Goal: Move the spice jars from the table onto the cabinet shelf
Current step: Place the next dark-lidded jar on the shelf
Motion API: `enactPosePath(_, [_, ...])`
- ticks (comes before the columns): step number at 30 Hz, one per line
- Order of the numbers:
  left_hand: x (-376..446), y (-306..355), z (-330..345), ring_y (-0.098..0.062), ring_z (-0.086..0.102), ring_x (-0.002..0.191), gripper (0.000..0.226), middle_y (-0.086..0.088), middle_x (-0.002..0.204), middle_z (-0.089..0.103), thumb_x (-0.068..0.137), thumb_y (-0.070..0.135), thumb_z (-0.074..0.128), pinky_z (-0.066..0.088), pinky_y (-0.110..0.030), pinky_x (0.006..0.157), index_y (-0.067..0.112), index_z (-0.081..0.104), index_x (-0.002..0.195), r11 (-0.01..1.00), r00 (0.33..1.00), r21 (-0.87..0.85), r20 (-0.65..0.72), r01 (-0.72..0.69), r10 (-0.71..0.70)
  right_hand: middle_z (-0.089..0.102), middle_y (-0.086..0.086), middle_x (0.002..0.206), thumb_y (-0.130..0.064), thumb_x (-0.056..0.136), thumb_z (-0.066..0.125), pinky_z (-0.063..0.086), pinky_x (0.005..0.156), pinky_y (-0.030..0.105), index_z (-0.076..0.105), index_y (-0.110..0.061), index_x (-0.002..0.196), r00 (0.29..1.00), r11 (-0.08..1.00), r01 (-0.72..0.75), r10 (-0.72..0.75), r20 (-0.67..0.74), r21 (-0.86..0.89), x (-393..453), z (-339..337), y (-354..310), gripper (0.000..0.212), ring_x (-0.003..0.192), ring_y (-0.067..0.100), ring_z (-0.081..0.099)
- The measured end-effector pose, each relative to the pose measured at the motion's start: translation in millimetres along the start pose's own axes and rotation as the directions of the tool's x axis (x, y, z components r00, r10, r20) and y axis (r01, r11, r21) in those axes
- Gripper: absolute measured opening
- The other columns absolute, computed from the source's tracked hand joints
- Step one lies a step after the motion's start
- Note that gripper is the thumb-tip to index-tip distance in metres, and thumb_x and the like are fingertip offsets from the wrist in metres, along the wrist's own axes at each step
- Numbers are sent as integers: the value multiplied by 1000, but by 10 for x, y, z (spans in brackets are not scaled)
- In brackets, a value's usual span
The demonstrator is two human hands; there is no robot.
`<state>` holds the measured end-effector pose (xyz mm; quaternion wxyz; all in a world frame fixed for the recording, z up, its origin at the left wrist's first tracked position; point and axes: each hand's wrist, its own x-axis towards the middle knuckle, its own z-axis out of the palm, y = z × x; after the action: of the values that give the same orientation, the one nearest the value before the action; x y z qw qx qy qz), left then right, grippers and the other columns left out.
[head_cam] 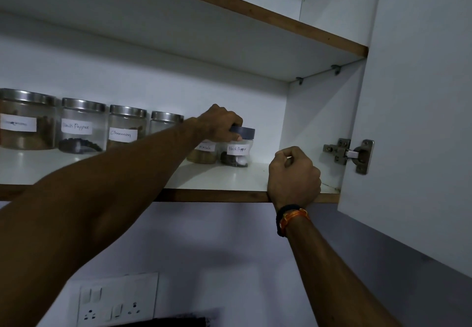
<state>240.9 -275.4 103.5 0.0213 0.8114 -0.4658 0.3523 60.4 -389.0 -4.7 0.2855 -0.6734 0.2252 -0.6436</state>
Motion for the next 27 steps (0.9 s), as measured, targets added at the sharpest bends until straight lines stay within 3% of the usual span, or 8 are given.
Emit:
enactPosePath(5, [60,-9,50,-18,50,78,23,6,84,55,95,40,61,32,-36,89,17,63,98,999,999,22,31,38,-38,64,3,65,-22,92,53,34,59,22,74,-17,88,1000,1000,5,-5,-15,5,-7,3,-8,21,58,17,52])
enactPosePath(11, [41,31,23,-21,56,85,22,3,91,63,95,40,61,29,-35,89,19,64,100,998,997,2,33,66,-66,63,2,64,-21,91,53,32,57,20,74,-17,87,999,1000,14,-14,-30,5,-5,10,9,22,57,16,51])
enactPosePath(14, [15,49,7,-27,61,113,35,-2,121,69,94,39,61,29,-40,103,21,65,124,993,992,-14,45,118,-117,57,0,61,-21,89,51,33,58,21,73,-17,85,1000,1000,6,-5,-31,14,-1,13,-1,23,55,17,50])
enactPosePath(16, [-23,78,-23,-28,49,135,54,-6,146,56,94,42,62,17,-46,118,20,53,143,986,986,-56,53,160,-157,55,-1,59,-20,88,51,30,55,20,73,-17,82,999,1000,0,1,-32,13,-2,10,-13,23,54,17,48])
enactPosePath(18, [-86,128,-82,-27,39,144,62,-6,156,44,94,43,63,12,-49,121,19,46,149,978,984,-109,29,179,-177,53,-2,58,-19,87,51,25,52,18,72,-17,80,1000,1000,-5,5,-25,6,-5,12,-25,22,53,16,46])
enactPosePath(23, [-337,375,-304,-27,46,138,54,-8,150,52,94,33,67,33,-45,116,13,53,142,943,983,-281,13,179,-183,57,0,64,-22,85,49,41,58,26,72,-18,84,998,999,-32,34,55,-33,9,-19,-52,24,59,22,55])
enactPosePath(27, [-633,673,-425,-25,57,125,50,-8,138,61,93,30,69,45,-31,96,8,58,136,889,986,-426,59,167,-157,56,-1,66,-23,80,51,41,62,28,72,-18,81,988,995,-52,64,137,-85,-1,-74,-94,21,62,23,52])
